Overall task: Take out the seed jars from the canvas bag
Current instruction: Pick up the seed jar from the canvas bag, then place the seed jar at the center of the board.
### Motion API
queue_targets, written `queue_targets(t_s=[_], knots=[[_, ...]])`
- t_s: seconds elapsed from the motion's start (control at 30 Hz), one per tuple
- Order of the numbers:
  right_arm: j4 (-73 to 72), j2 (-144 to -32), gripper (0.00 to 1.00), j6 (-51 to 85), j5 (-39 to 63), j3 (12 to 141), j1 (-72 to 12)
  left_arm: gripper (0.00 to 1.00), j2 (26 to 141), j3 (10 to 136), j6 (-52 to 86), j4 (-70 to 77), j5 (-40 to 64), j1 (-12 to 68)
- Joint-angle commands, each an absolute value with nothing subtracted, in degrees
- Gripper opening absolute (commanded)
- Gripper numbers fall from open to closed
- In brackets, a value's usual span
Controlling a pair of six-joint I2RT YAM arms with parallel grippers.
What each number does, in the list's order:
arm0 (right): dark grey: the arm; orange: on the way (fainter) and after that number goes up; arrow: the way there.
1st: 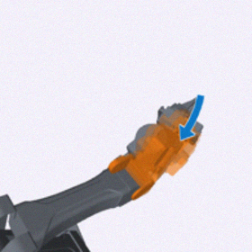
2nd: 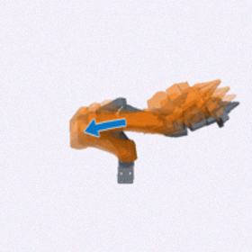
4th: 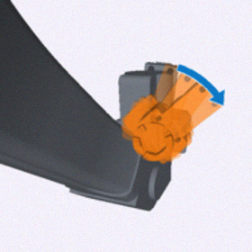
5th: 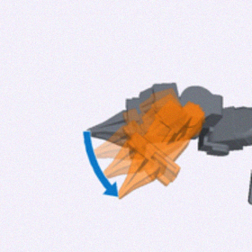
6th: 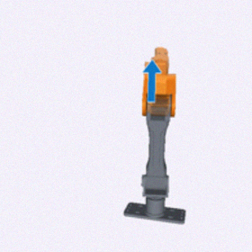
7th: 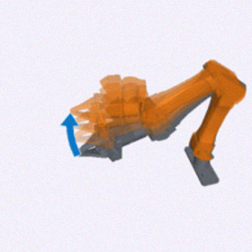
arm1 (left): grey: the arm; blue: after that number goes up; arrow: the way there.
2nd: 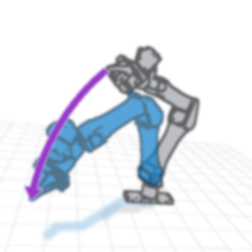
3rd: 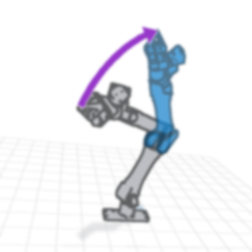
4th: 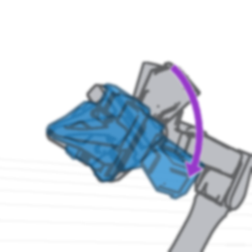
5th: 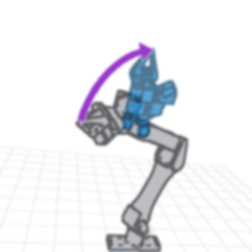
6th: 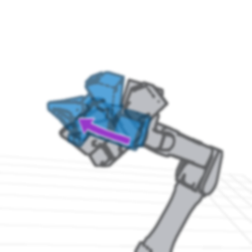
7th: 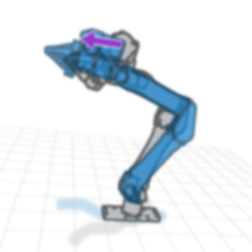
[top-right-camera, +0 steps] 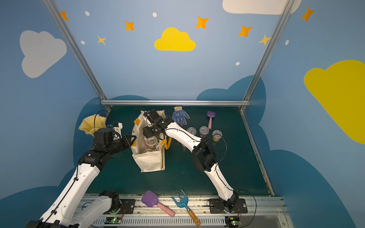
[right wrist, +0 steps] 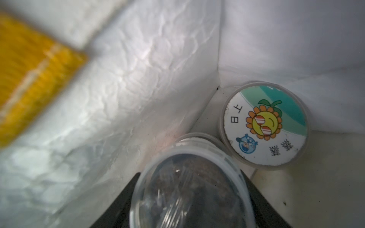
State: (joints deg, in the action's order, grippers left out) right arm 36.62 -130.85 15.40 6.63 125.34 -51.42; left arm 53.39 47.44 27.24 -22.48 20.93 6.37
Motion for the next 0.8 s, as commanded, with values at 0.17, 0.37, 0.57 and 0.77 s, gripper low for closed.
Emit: queue_targets(t_s=[0.17, 0.37, 0.57, 0.77], knots=[[31.35, -117.28, 0.56, 16.21, 8.95, 120.27, -49.53, 0.06, 52.4, 47.29, 26.72, -21.51, 21.44, 6.06], [28.48, -108.96, 0.57, 15.82, 9.23, 114.87, -48.45, 0.06, 52.48, 47.29, 26.64, -21.57, 21.49, 6.09], [23.84, -98.56, 0.58, 15.74, 8.97, 104.43, -45.49, 0.06, 52.44, 47.29, 26.71, -21.76, 21.42, 6.08], [22.44, -88.13, 0.59, 14.68, 5.51, 92.74, -41.03, 0.06, 52.21, 47.33, 26.77, -21.79, 21.42, 6.07]])
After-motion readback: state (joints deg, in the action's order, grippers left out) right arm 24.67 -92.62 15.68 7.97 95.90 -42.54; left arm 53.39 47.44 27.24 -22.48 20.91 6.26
